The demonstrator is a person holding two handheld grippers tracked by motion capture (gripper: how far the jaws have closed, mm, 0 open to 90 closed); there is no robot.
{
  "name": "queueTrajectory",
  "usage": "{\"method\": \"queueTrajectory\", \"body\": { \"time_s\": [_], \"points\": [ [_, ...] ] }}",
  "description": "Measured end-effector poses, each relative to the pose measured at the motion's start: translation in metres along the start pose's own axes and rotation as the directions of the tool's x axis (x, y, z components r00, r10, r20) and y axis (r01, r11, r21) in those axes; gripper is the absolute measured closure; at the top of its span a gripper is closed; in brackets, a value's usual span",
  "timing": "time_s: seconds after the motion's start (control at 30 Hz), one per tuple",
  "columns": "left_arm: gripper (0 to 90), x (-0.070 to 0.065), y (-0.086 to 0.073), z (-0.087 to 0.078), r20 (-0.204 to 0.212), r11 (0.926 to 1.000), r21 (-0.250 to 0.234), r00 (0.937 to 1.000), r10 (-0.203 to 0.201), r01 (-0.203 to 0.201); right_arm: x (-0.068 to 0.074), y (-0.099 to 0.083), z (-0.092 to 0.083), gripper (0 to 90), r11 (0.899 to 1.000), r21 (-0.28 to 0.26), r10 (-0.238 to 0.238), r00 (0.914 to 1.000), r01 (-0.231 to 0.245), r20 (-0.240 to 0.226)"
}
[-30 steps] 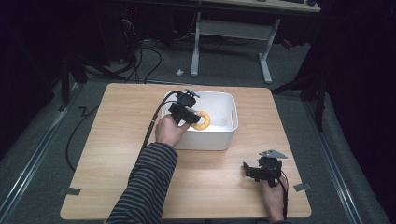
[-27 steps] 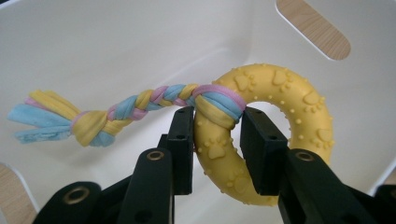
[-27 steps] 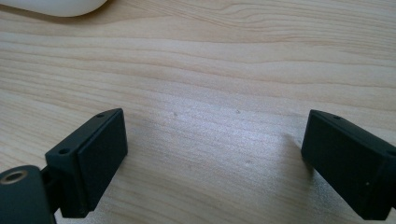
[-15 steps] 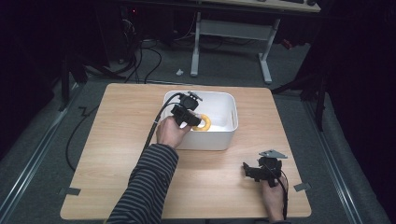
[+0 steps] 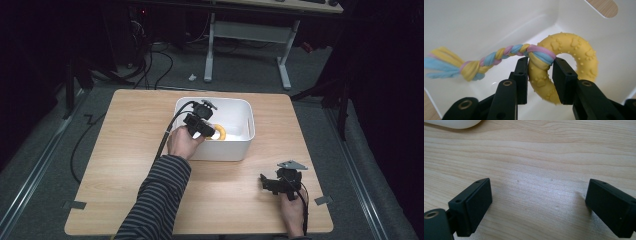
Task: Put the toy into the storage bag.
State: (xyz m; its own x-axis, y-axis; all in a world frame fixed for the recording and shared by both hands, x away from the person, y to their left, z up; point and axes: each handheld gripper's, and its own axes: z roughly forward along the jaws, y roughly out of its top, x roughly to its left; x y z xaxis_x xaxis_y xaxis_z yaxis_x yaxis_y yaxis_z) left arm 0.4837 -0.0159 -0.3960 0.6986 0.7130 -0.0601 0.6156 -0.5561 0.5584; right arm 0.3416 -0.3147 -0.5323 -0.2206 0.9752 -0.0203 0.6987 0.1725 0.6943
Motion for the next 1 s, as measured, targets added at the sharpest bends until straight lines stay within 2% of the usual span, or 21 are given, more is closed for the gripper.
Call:
{"method": "queueTrajectory", "body": {
  "time_s": [0.67, 0.77, 1.0],
  "points": [
    [65.9, -0.005, -0.003, 0.002, 0.032, 0.9997, 0.022, 0.9994, 0.009, -0.010, 0.000, 0.000, 0.000, 7.0, 1.000, 0.000, -0.002, 1.0000, 0.002, -0.002],
    [58.4, -0.003, -0.002, -0.002, 0.058, 0.9999, -0.006, 0.9983, -0.008, 0.008, 0.000, 0.000, 0.000, 6.9, 1.000, 0.000, -0.002, 1.0000, 0.002, -0.002],
    [49.9, -0.002, -0.002, -0.022, 0.076, 0.9975, -0.067, 0.9970, -0.016, 0.021, 0.001, 0.000, 0.000, 6.7, 1.000, 0.003, -0.004, 1.0000, 0.004, -0.006]
  ]
}}
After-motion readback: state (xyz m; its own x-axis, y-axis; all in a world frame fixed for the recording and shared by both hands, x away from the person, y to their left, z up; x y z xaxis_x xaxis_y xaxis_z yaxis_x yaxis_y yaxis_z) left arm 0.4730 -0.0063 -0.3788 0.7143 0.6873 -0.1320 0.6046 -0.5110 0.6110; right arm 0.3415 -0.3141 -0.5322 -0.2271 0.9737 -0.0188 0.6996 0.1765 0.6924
